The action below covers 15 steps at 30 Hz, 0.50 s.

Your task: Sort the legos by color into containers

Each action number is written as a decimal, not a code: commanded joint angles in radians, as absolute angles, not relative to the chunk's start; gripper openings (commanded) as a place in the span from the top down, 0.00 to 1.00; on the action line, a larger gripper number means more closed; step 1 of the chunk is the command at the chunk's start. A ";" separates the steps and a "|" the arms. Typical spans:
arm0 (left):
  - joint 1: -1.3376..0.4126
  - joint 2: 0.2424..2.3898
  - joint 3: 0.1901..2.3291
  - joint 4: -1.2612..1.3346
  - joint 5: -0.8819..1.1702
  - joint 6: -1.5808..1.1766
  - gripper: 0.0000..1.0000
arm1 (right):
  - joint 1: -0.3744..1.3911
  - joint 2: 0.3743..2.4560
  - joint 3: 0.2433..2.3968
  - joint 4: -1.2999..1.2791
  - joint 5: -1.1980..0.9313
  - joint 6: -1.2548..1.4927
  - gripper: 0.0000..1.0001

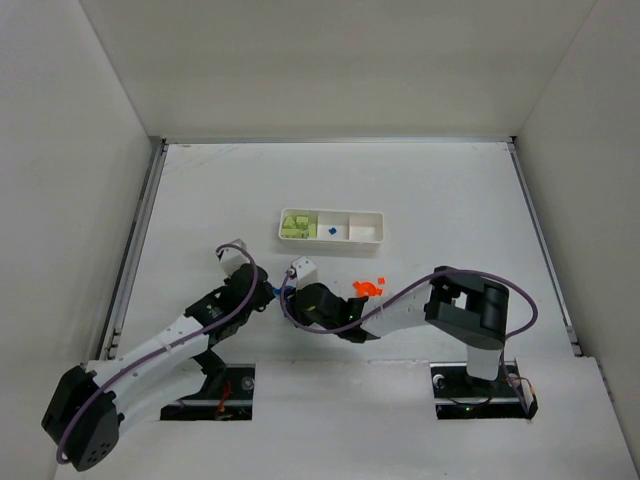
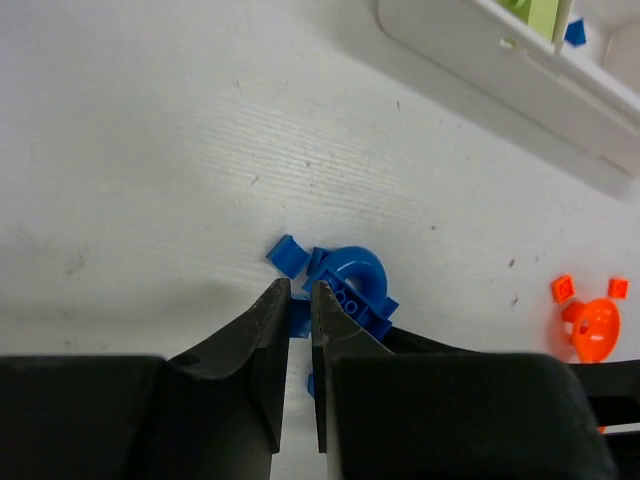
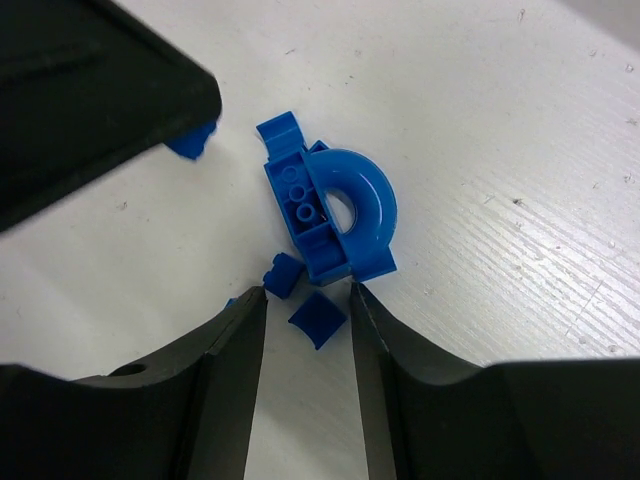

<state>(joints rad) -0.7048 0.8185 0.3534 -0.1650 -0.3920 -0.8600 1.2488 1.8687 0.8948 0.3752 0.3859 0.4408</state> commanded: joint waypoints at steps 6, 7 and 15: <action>-0.608 0.813 0.399 -0.118 -0.319 -0.861 0.93 | 1.252 1.838 0.838 0.377 0.434 0.443 0.53; -0.595 0.818 0.411 -0.101 -0.305 -0.859 0.93 | 1.252 1.836 0.835 0.379 0.434 0.445 0.54; -0.510 0.894 0.505 0.024 -0.250 -0.851 0.93 | 1.274 1.874 0.839 0.379 0.422 0.442 0.60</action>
<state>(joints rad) -0.5297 0.8742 0.4419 -0.0696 -0.2806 -0.8577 1.2549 1.8515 0.8536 0.4042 0.4217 0.4412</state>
